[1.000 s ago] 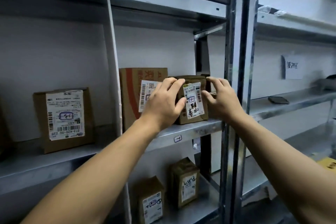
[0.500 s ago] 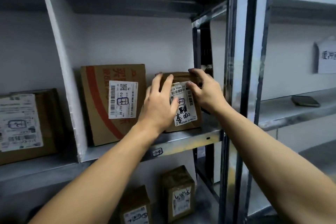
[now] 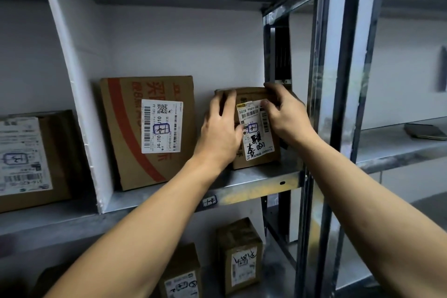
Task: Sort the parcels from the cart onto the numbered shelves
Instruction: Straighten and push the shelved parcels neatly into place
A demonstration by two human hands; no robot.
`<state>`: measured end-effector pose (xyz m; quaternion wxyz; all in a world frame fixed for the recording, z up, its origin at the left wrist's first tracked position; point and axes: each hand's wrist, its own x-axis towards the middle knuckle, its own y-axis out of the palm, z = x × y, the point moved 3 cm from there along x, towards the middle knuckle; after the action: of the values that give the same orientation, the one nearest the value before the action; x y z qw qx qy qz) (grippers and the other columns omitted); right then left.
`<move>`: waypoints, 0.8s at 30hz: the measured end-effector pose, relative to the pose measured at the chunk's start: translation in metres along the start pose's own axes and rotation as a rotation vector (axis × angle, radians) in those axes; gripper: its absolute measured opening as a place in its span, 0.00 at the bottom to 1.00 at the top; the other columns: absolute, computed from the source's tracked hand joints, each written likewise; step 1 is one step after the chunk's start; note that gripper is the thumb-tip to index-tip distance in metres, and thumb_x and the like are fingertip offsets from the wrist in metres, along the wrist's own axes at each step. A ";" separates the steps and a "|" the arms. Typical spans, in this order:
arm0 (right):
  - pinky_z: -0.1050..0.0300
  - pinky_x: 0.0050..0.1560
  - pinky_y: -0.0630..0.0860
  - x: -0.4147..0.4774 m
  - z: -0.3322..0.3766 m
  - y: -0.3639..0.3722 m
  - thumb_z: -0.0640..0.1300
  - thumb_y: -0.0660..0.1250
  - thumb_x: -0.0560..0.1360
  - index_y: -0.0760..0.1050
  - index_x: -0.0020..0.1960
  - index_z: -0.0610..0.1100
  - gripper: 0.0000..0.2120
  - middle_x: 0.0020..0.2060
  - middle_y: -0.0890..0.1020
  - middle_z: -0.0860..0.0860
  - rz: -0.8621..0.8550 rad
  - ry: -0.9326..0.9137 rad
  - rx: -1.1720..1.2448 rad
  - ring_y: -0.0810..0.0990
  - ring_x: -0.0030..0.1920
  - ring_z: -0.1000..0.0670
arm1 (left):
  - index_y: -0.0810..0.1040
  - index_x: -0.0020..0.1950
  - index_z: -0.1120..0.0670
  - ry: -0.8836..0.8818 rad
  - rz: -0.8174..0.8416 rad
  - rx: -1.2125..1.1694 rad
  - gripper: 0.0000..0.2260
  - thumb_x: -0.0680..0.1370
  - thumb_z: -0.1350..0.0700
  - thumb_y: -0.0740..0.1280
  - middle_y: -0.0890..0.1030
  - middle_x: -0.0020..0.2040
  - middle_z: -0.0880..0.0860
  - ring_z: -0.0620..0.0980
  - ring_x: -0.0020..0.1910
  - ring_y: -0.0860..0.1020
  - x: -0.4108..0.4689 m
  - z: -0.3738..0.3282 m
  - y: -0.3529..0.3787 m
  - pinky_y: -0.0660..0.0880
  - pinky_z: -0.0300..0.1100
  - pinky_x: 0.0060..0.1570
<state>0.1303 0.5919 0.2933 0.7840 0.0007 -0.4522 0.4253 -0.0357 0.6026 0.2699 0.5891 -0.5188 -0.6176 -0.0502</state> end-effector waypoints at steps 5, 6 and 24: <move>0.57 0.68 0.68 -0.003 0.007 0.001 0.47 0.66 0.81 0.70 0.73 0.47 0.21 0.67 0.74 0.43 -0.044 -0.093 -0.093 0.74 0.66 0.45 | 0.59 0.77 0.52 0.096 -0.069 0.080 0.31 0.77 0.52 0.68 0.61 0.73 0.55 0.59 0.68 0.66 -0.005 -0.003 -0.018 0.70 0.54 0.64; 0.56 0.68 0.68 -0.004 0.010 0.002 0.47 0.66 0.80 0.71 0.73 0.46 0.21 0.67 0.74 0.43 -0.051 -0.115 -0.102 0.73 0.66 0.45 | 0.61 0.76 0.53 0.142 -0.098 0.112 0.30 0.77 0.52 0.68 0.63 0.72 0.55 0.58 0.67 0.67 -0.007 -0.005 -0.025 0.71 0.53 0.62; 0.57 0.67 0.68 -0.034 0.116 0.051 0.49 0.68 0.80 0.70 0.73 0.46 0.23 0.68 0.74 0.44 -0.025 -0.374 0.080 0.74 0.67 0.46 | 0.68 0.72 0.56 0.156 -0.297 0.403 0.25 0.77 0.51 0.66 0.68 0.70 0.58 0.58 0.70 0.65 -0.041 0.046 -0.130 0.66 0.57 0.69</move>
<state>0.0066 0.5571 0.3181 0.6907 0.1165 -0.5728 0.4257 -0.1675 0.5507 0.2953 0.7126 -0.2890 -0.6372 -0.0521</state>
